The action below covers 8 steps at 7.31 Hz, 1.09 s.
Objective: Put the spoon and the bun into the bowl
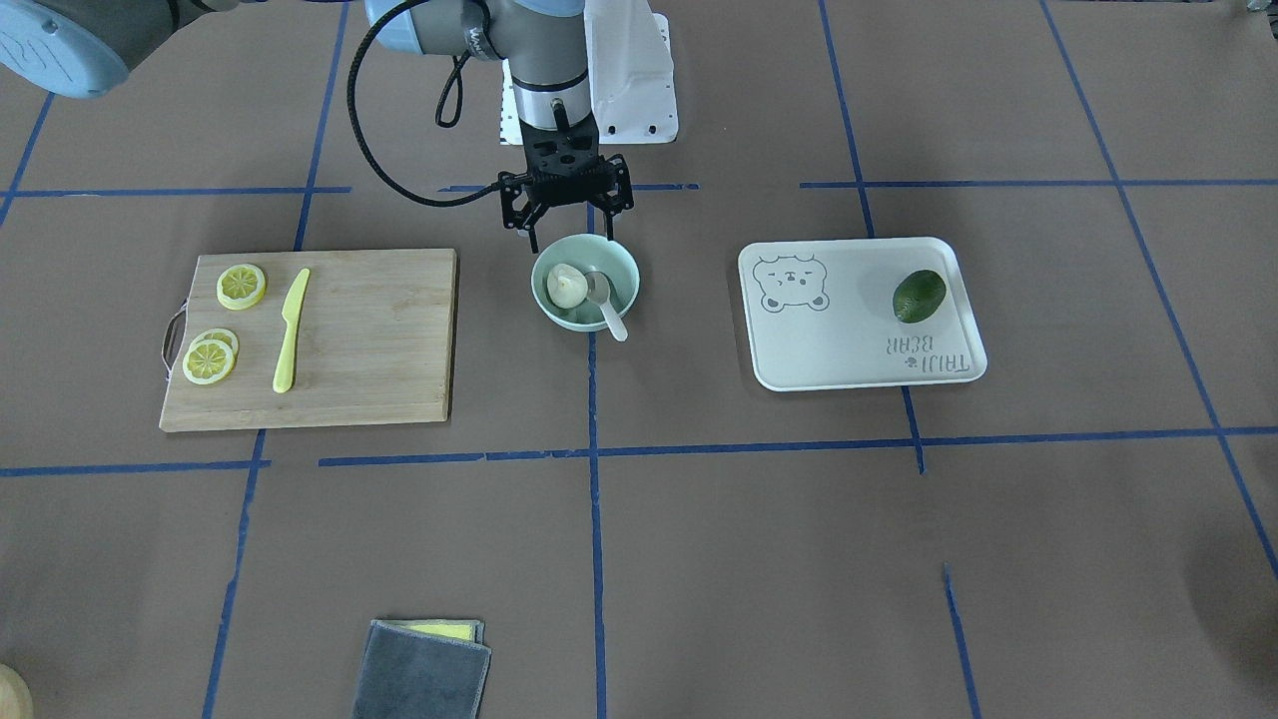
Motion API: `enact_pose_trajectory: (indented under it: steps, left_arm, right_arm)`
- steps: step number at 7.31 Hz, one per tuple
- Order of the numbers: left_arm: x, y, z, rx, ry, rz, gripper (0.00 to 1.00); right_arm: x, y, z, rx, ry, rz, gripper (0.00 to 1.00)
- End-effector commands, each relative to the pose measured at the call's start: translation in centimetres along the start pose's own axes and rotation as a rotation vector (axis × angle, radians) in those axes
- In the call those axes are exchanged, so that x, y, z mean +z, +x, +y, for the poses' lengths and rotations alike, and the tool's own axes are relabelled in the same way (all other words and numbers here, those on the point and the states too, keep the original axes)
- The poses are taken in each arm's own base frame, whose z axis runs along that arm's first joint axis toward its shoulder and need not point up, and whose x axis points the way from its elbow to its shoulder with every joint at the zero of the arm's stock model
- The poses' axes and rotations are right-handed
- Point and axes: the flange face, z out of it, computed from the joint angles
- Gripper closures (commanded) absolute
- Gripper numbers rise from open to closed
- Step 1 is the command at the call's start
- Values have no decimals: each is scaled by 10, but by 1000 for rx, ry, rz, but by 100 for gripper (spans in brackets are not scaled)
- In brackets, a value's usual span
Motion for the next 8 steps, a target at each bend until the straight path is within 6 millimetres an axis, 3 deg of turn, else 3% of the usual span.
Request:
enact_pose_trajectory:
  steps: [1, 2, 4, 5, 6, 8]
  left_arm:
    - [0, -1, 0, -3, -4, -2, 0]
    - [2, -1, 0, -4, -7, 0, 0]
    - [1, 0, 3, 8, -2, 4, 0]
    - [2, -1, 3, 9, 0, 7, 0]
    - [6, -2, 8, 8, -3, 26, 0]
    - [15, -7, 15, 109, -13, 58, 0]
  right_arm:
    - [-38, 40, -47, -8, -42, -16, 0]
    - [-48, 74, -85, -57, -45, -19, 0]
    - [-69, 194, -155, -143, -109, -36, 0]
    - [-81, 254, -177, -211, -115, -34, 0]
    - [-88, 317, -189, -259, -130, -23, 0]
    - [-106, 445, -194, -328, -155, -15, 0]
